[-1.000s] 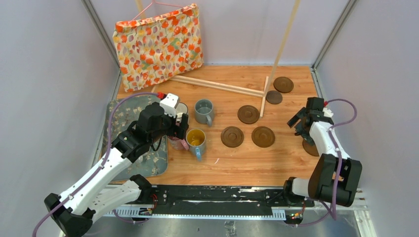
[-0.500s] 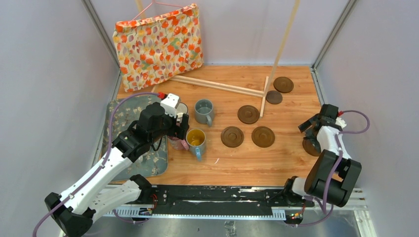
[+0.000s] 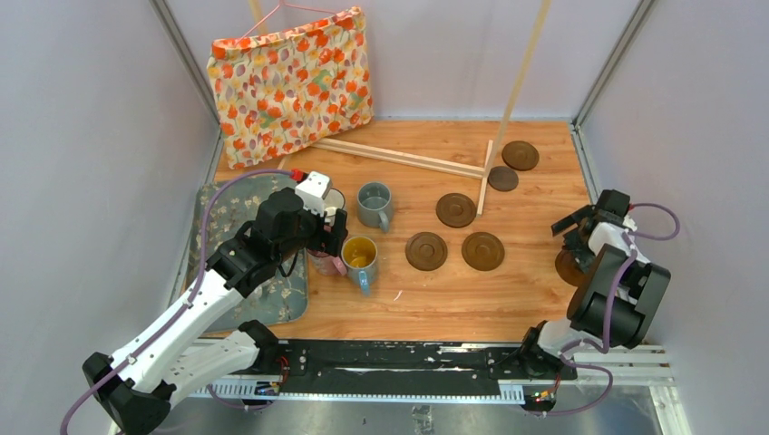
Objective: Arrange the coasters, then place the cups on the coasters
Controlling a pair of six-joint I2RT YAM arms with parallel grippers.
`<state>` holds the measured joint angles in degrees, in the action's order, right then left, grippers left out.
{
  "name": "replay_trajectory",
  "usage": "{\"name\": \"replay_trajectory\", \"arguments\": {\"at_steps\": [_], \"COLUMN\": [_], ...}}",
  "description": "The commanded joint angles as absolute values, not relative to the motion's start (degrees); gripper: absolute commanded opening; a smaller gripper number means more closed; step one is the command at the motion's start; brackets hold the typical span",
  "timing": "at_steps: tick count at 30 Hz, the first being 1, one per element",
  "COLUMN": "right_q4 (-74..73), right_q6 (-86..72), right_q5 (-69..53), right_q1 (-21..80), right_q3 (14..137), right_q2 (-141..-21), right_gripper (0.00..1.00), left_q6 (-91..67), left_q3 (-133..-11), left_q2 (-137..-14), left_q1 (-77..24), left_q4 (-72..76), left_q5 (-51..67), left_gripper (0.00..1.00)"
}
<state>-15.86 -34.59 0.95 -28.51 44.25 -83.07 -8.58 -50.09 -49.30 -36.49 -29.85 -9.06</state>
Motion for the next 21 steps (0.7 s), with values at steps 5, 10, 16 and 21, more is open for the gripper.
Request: {"name": "replay_trajectory", "arguments": {"at_steps": [5,10,16,21], "right_q4": [-17.8,-19.9,-21.2,-22.9], "right_q6": [-33.7,-33.3,-35.6,-38.9], "right_q5": [-6.4,-7.6,-9.4,-9.6], "right_q1": [-27.4,-21.7,-14.8,-11.2], "right_q3": [44.3,40.1,34.5,30.3], "right_q2": [-86.9,-82.4,-76.4,-70.2], "right_gripper": [0.97,0.97,0.97,0.97], "left_q6": [-8.7,-8.7,-8.7,-8.7], "left_q3": [-50.2,-50.2,-50.2,-50.2], "left_q2": [-49.2,-49.3,-49.2,-49.2], "left_q1": [-36.1,-36.1,-36.1,-36.1], "left_q4": [-29.5,-29.6,-29.5,-29.6], "left_q5": [-8.2,-8.1,-8.2,-8.3], "left_gripper": [1.0,1.0,1.0,1.0]}}
